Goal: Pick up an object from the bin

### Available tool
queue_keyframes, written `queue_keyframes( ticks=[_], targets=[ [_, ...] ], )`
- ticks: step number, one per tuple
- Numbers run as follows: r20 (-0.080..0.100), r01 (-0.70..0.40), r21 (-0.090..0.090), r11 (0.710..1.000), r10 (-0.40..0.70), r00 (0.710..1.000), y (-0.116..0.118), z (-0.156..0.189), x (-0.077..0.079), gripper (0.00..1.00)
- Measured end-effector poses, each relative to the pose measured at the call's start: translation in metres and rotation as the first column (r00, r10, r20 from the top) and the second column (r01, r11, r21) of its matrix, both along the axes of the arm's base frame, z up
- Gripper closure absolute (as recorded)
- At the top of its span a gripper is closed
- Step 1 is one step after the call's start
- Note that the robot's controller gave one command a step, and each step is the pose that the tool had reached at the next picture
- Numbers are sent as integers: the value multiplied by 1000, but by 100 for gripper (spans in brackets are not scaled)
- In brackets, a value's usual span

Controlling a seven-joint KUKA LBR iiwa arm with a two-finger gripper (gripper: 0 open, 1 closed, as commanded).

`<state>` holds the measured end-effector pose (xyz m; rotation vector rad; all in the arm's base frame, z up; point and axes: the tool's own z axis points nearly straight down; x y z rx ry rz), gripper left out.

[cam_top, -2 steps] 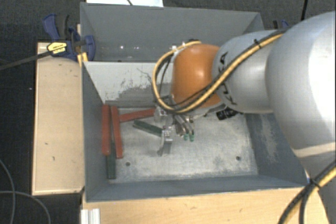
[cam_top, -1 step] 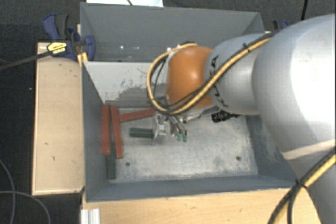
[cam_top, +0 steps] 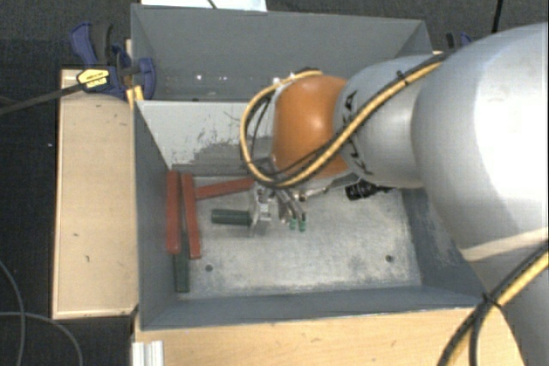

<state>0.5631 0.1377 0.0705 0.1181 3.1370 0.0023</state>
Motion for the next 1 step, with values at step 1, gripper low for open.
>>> queue_keyframes(
  ticks=[1],
  targets=[
    [0, -27, -1, 1000, 27, 1000, -19, 143, -10, 100]
  ],
)
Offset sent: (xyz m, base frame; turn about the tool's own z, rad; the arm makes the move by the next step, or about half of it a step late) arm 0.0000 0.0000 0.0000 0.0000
